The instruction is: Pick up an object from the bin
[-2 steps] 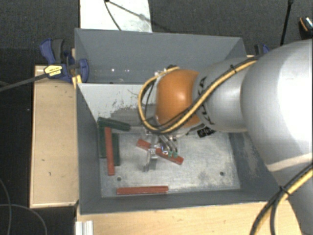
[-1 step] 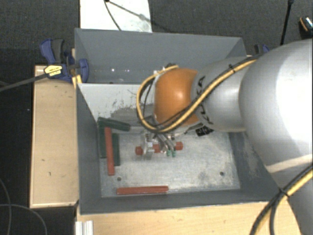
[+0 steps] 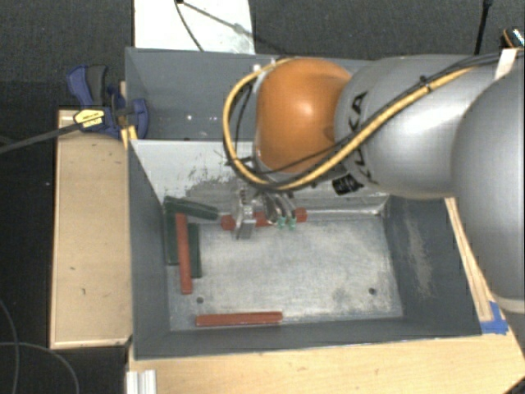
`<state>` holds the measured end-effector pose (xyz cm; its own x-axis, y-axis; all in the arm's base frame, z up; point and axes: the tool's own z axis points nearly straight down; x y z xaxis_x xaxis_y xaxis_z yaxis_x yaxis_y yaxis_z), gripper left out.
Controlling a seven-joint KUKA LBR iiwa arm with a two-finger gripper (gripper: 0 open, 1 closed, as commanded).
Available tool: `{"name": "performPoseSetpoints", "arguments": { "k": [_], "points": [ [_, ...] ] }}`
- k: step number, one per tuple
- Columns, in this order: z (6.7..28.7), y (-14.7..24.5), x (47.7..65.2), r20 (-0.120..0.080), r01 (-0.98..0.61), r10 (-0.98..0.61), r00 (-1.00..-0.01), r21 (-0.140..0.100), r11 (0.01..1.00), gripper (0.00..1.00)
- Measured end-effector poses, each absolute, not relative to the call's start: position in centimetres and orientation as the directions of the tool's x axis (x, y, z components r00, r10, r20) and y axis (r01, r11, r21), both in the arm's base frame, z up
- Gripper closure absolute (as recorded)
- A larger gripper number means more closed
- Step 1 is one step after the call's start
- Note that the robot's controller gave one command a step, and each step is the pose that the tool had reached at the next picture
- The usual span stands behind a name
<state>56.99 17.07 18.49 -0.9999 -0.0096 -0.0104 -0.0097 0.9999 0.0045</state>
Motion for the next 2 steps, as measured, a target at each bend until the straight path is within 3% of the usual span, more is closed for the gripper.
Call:
{"name": "performPoseSetpoints", "arguments": {
  "k": [1,2],
  "points": [
    [22.83,19.33,57.95,-0.009,-0.029,-0.029,-1.000,0.004,1.000,1.00],
    [21.90,20.00,58.04,-0.005,-0.407,-0.407,-0.913,0.000,0.913,1.00]
  ]
}}
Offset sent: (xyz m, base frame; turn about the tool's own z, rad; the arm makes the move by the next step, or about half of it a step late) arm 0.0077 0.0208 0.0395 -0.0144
